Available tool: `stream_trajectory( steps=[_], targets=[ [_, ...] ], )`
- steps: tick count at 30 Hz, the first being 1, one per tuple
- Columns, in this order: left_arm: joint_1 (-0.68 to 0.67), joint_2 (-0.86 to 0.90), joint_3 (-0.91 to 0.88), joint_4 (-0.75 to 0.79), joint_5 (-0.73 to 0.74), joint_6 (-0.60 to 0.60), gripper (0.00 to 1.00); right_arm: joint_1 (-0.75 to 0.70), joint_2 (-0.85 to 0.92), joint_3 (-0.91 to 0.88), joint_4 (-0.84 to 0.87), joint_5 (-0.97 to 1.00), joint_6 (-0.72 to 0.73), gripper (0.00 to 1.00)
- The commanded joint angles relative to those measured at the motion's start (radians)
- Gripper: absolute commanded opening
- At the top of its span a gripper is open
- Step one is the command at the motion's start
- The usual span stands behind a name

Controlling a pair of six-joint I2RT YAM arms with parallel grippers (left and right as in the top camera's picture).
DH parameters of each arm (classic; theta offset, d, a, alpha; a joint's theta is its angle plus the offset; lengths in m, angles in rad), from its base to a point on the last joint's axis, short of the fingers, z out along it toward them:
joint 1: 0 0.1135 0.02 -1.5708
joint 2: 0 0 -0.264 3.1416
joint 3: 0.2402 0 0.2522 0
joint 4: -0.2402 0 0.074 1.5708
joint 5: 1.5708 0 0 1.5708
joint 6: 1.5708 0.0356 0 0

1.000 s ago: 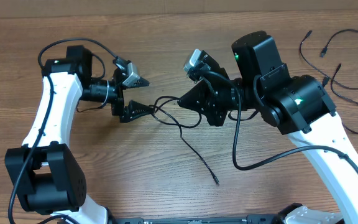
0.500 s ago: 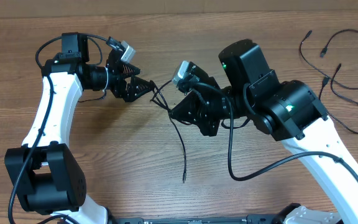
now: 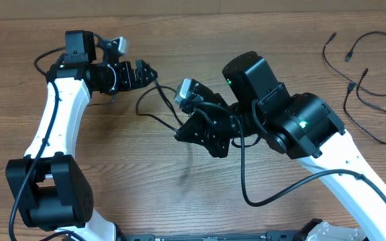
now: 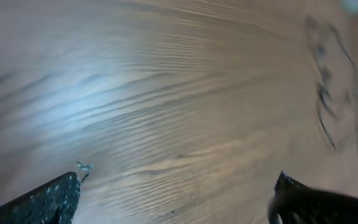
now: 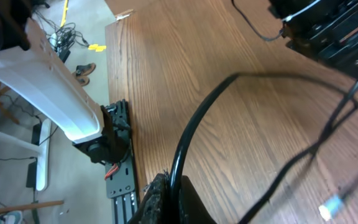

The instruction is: Untangle cables

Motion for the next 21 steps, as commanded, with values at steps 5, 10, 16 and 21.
stream_trajectory(
  steps=[5, 10, 16, 21],
  targets=[
    [0.014, 0.009, 0.0, -0.019, -0.25, -0.332, 0.99, 0.01, -0.011, -0.005, -0.011, -0.016, 0.004, 0.04],
    [0.061, 0.009, 0.0, -0.076, -0.313, -0.359, 1.0, 0.01, -0.011, -0.005, -0.011, 0.008, 0.004, 0.04],
    [0.146, 0.009, 0.0, -0.127, -0.32, -0.362, 0.99, 0.01, -0.011, -0.005, -0.003, 0.022, 0.003, 0.04],
    [0.209, 0.009, 0.0, -0.178, -0.367, -0.373, 1.0, 0.01, -0.011, -0.005, 0.0, 0.031, 0.003, 0.04]
  ],
)
